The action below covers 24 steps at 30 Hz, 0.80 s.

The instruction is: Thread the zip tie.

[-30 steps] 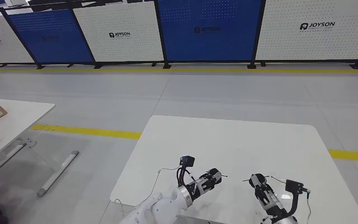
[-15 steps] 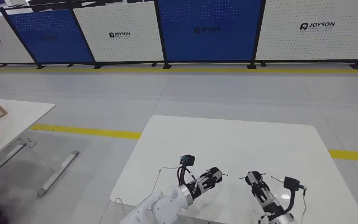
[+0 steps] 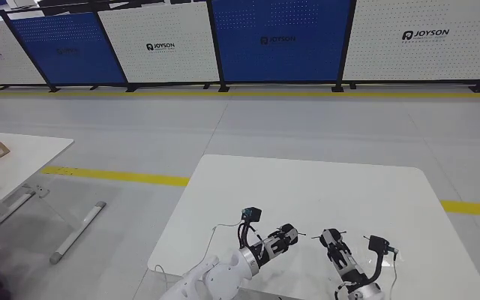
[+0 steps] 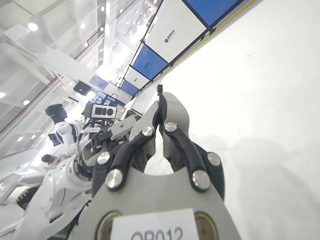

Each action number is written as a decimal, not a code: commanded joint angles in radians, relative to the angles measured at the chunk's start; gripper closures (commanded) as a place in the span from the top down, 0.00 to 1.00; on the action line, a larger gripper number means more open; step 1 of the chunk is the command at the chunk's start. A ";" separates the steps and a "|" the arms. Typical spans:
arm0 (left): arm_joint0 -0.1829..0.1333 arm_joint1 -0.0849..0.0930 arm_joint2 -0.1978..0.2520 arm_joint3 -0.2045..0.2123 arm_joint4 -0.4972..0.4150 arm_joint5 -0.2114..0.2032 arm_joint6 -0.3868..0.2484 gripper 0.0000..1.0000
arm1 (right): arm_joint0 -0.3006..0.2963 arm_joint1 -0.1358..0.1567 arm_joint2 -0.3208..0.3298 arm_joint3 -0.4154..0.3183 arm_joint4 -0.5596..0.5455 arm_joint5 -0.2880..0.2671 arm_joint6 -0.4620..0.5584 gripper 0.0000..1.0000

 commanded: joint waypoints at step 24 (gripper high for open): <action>0.000 0.000 0.000 0.000 0.000 0.000 0.000 0.00 | 0.034 -0.018 -0.010 0.058 0.059 -0.019 0.005 0.00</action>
